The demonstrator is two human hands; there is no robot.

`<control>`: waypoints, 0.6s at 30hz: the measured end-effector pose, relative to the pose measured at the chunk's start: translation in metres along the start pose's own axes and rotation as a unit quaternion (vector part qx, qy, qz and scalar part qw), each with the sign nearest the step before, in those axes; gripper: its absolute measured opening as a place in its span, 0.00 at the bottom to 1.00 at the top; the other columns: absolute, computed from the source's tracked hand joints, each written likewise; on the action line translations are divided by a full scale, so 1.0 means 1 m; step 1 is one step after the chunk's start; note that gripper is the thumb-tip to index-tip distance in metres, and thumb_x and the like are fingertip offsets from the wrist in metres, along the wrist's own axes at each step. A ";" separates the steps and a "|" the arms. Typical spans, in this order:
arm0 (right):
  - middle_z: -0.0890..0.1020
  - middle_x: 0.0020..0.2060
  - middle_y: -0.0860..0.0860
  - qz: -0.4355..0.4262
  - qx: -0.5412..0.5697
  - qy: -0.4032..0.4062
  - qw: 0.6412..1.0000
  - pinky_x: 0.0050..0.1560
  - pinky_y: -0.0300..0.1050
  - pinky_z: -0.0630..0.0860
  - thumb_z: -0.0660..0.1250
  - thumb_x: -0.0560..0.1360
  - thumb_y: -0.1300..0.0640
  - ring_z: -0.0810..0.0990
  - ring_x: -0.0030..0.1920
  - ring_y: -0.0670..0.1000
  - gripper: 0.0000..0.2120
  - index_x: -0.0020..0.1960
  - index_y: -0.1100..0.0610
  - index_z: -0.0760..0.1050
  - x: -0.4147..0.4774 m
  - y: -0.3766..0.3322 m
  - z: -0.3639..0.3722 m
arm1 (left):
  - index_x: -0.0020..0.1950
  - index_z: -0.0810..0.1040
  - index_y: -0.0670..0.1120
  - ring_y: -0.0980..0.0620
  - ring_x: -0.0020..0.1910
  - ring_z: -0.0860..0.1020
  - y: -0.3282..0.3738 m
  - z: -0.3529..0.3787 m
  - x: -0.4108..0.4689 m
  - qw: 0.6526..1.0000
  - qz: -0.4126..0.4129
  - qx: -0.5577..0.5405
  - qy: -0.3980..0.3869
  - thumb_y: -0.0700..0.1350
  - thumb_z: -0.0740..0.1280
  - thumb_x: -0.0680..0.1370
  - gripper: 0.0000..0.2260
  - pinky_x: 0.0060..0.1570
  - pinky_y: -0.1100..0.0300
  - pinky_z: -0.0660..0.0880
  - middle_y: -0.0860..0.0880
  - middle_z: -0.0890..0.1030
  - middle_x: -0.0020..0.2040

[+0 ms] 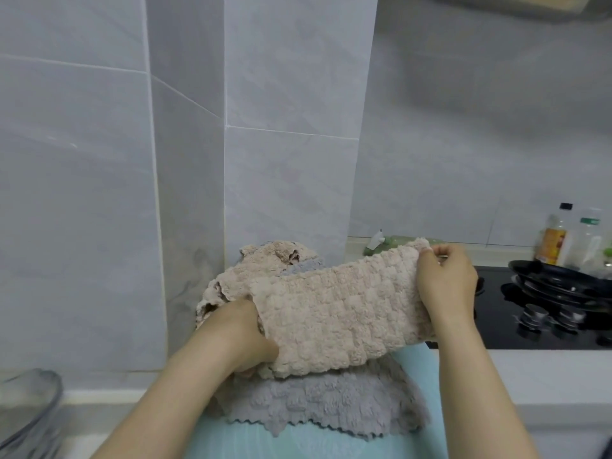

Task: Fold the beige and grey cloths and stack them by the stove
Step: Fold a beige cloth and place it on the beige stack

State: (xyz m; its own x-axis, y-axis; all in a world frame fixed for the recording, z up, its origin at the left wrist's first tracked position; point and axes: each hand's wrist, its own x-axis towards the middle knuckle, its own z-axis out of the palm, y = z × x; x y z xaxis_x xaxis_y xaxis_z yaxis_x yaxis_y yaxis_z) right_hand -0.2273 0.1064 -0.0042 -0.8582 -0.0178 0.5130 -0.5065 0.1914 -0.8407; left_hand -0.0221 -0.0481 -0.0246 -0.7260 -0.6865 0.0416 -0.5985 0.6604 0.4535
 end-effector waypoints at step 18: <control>0.75 0.45 0.53 0.011 -0.003 0.022 1.000 0.47 0.45 0.66 0.59 0.81 0.58 0.73 0.47 0.54 0.04 0.51 0.58 0.70 0.002 0.013 0.007 | 0.54 0.75 0.41 0.47 0.40 0.74 -0.043 -0.032 0.011 0.949 0.033 -0.299 -0.099 0.31 0.62 0.55 0.27 0.34 0.57 0.69 0.40 0.77 0.45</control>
State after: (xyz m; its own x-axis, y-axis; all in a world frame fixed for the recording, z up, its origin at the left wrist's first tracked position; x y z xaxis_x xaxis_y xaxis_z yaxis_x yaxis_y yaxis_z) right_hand -0.2358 0.1022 -0.0155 -0.8646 0.0297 0.5016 -0.4868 0.1978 -0.8508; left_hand 0.0067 -0.0936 -0.0153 -0.8398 -0.5403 -0.0535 -0.2934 0.3687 0.8821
